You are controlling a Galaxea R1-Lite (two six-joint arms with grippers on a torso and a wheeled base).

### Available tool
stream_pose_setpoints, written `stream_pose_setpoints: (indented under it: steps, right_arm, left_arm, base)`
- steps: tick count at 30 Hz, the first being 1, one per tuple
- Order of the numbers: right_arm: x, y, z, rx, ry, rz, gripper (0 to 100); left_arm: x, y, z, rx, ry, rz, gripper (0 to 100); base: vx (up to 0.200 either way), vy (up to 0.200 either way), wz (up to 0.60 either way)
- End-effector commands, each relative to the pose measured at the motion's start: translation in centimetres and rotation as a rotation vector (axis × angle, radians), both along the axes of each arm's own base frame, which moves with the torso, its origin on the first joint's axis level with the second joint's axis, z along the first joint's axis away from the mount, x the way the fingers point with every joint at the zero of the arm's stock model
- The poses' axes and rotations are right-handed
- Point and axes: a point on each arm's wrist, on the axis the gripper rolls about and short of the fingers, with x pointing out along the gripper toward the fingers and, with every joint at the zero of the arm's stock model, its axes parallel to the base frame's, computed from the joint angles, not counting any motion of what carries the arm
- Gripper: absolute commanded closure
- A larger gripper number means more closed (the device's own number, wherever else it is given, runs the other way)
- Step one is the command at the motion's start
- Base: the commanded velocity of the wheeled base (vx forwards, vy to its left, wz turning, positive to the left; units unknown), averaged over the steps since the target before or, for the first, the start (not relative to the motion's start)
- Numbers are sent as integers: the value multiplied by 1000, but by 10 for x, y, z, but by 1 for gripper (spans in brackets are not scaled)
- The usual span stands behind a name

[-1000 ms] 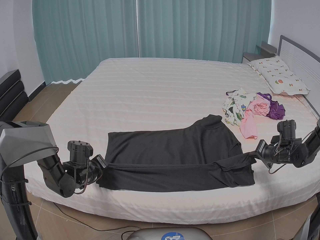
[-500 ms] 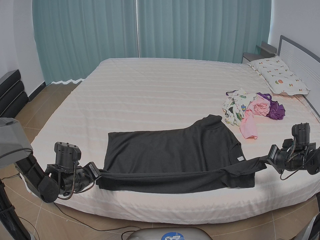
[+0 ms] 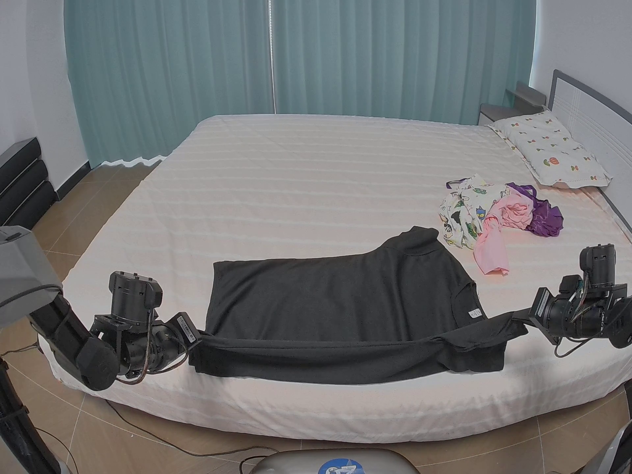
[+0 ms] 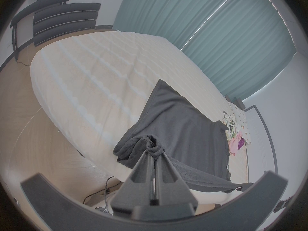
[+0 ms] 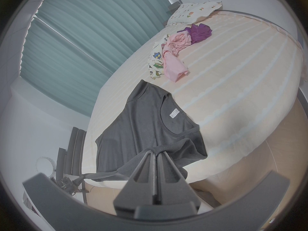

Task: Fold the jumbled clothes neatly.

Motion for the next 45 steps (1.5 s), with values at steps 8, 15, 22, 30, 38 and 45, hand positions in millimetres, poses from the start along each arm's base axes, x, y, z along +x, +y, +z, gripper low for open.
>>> stream_pose_setpoints:
  steps: [8,15,22,30,38,45]
  right_arm:
    - [44,11,-26,0,55,33,100]
    - [60,11,-35,4,66,26,100]
    - [68,10,-44,1,81,16,100]
    - [75,10,-56,-4,105,6,100]
    - [83,13,-65,57,82,-48,0]
    - [78,9,-57,89,77,-135,0]
  left_arm:
    - [45,0,-31,17,21,42,100]
    - [68,-5,-44,13,7,47,100]
    - [83,-5,-55,27,1,97,100]
    - [87,-3,-61,23,7,105,100]
    - [92,-5,-67,10,10,118,0]
    - [87,-1,-52,-12,-9,139,0]
  base:
    - [0,0,0]
    - [0,0,0]
    - [0,0,0]
    - [0,0,0]
    - [0,0,0]
    - [0,0,0]
